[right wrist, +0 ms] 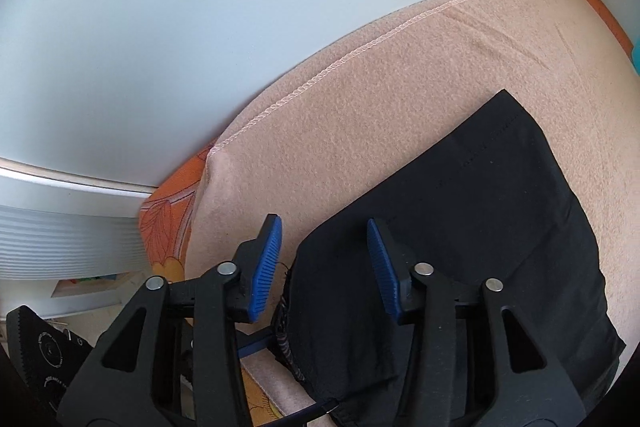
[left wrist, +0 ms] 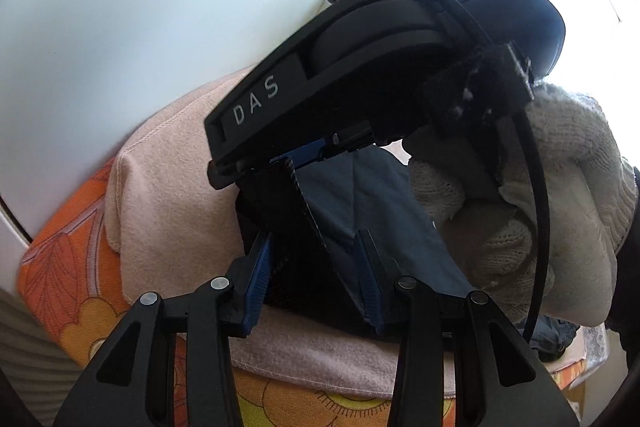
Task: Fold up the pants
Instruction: 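Grasp the black pants leg edge with the right gripper and lift it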
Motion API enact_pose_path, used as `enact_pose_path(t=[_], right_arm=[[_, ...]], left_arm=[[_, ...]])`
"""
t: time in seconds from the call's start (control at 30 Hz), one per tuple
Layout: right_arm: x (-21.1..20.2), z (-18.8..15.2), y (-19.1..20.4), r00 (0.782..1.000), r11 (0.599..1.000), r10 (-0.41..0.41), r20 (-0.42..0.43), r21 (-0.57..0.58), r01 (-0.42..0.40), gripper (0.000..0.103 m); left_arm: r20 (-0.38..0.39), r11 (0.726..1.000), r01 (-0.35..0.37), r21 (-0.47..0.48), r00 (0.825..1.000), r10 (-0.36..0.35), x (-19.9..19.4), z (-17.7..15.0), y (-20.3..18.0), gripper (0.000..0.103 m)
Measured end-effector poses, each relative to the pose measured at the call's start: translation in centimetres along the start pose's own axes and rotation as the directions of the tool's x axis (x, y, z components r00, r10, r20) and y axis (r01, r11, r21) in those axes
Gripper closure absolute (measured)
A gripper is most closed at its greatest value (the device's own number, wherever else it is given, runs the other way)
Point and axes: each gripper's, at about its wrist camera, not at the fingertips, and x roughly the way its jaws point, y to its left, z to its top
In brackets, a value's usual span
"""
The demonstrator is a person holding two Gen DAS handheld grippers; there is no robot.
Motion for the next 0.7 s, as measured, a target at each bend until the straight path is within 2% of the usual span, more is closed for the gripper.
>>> enact_pose_path(t=[0.03, 0.13, 0.17, 0.23, 0.27, 0.4, 0.43, 0.5, 0.67, 0.7], right_arm=[[0.0, -0.1, -0.1, 1.000, 1.000, -0.006, 0.002, -0.001, 0.006, 0.079], [-0.1, -0.4, -0.7, 1.000, 1.000, -0.006, 0.013, 0.017, 0.005, 0.091], [-0.2, -0.5, -0.9, 1.000, 1.000, -0.002, 0.017, 0.021, 0.002, 0.092], [-0.3, -0.7, -1.0, 1.000, 1.000, 0.002, 0.024, 0.019, -0.002, 0.093], [-0.4, -0.8, -1.0, 1.000, 1.000, 0.001, 0.027, 0.019, -0.002, 0.093], [-0.7, -1.8, -0.6, 1.000, 1.000, 0.009, 0.026, 0.013, -0.009, 0.095], [-0.7, -2.0, -0.4, 1.000, 1.000, 0.013, 0.022, 0.006, -0.013, 0.096], [-0.7, -2.2, 0.1, 1.000, 1.000, 0.021, 0.015, 0.002, -0.021, 0.096], [-0.8, -2.7, 0.2, 0.995, 0.996, 0.091, -0.027, 0.021, -0.091, 0.096], [-0.8, -2.7, 0.1, 0.996, 0.996, 0.090, -0.029, 0.024, -0.089, 0.096]], left_arm=[[0.005, 1.000, -0.009, 0.000, 1.000, 0.009, -0.1, -0.1, 0.0, 0.064], [0.022, 0.998, -0.061, -0.002, 0.998, 0.061, -0.5, -0.5, 0.0, 0.061], [0.024, 0.997, -0.077, -0.005, 0.997, 0.077, -0.7, -0.7, 0.1, 0.060], [0.017, 0.995, -0.099, -0.019, 0.995, 0.099, -0.9, -1.0, 0.5, 0.051], [0.010, 0.994, -0.102, -0.030, 0.995, 0.102, -0.9, -1.1, 0.7, 0.050], [-0.012, 0.994, -0.087, -0.067, 0.996, 0.086, -0.6, -1.3, 1.4, 0.051], [-0.012, 0.995, -0.072, -0.070, 0.997, 0.072, -0.5, -1.3, 1.5, 0.063], [-0.019, 0.995, -0.015, -0.102, 1.000, 0.013, -0.2, -1.3, 1.7, 0.075], [0.014, 0.984, 0.044, -0.174, 0.999, -0.042, -0.9, -1.5, 2.7, 0.075], [0.010, 0.981, 0.057, -0.184, 0.998, -0.056, -1.1, -1.4, 3.1, 0.067]])
